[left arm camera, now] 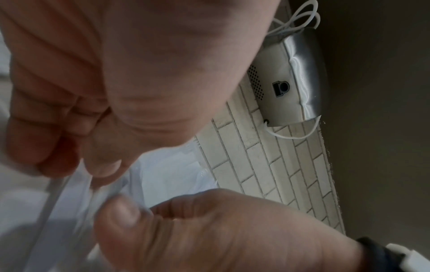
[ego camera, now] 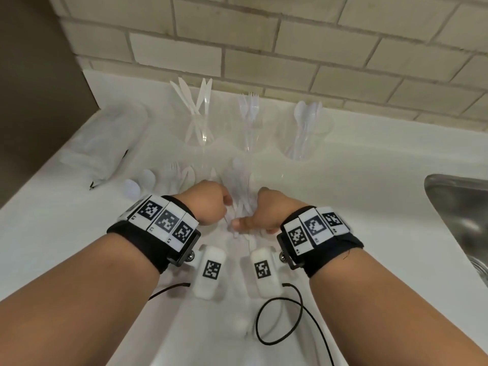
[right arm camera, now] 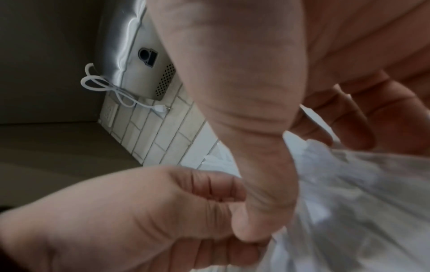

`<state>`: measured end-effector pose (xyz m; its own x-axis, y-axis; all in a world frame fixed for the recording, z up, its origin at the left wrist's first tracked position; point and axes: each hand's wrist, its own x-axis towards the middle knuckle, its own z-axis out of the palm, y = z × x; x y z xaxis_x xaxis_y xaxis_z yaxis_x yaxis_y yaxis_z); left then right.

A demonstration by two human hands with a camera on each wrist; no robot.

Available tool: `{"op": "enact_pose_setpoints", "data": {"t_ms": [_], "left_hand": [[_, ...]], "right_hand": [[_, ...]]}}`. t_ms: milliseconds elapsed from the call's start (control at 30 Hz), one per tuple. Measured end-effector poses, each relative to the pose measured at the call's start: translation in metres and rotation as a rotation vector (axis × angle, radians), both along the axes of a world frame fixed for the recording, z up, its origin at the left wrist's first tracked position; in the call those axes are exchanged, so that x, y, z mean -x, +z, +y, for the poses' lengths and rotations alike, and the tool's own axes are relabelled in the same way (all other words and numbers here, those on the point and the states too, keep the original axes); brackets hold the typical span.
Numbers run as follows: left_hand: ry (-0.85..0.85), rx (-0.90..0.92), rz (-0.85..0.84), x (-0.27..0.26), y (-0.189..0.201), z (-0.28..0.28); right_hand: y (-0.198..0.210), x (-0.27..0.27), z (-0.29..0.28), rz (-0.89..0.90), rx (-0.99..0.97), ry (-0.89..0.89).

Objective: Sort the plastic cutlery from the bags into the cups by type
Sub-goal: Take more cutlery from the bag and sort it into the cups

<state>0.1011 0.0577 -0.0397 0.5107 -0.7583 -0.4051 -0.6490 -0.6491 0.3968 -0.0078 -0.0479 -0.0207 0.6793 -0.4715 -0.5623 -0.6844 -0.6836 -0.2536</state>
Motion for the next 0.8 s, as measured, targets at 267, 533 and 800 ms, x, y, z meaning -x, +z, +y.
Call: {"op": "enact_pose_setpoints", "data": {"t_ms": [267, 533, 800], "left_hand": [[-0.022, 0.034, 0.116, 0.001, 0.008, -0.004], [0.206, 0.065, 0.042, -0.015, 0.008, -0.012], [0.107, -0.188, -0.145, -0.021, 0.010, -0.048]], "right_hand": [[-0.013, -0.033, 0.019, -0.012, 0.214, 0.005], [-0.013, -0.036, 0.016, -0.018, 0.264, 0.041], [-0.011, -0.030, 0.017, -0.053, 0.255, -0.015]]}}
